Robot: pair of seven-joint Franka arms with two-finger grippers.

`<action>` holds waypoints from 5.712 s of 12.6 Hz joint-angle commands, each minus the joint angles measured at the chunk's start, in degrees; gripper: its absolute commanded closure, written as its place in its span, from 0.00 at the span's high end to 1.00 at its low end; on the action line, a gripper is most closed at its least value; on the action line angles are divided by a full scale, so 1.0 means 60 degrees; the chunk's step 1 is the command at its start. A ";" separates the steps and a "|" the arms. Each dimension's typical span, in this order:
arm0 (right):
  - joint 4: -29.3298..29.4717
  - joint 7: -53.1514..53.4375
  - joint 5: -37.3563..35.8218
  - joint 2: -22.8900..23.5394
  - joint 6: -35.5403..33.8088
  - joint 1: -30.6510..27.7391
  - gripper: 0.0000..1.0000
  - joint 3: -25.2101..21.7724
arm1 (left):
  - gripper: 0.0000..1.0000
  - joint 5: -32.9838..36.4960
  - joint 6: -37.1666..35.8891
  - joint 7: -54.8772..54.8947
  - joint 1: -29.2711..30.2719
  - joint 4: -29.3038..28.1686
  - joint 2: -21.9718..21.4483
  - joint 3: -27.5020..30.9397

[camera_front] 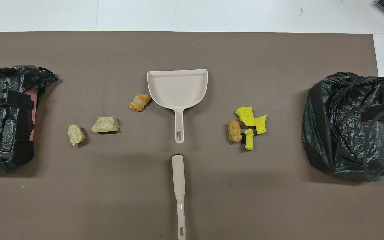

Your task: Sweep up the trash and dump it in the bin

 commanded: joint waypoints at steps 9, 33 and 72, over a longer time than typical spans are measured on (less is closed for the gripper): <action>-0.0189 -0.0232 0.0150 -0.0200 -0.0074 -0.0021 1.00 -0.0034 | 1.00 0.0026 -0.0042 0.0160 -0.0015 -0.0277 -0.0292 -0.0063; -0.0189 -0.0232 0.0150 -0.0200 -0.0074 -0.0021 1.00 -0.0034 | 1.00 -0.0209 0.5316 -0.4931 -0.7204 -0.7586 -0.1056 -0.0225; -0.1037 0.0540 0.0179 -0.0142 0.0360 0.0825 1.00 0.0580 | 0.00 -0.0312 0.3034 -0.4634 -0.1851 -0.6869 -0.2035 -0.0093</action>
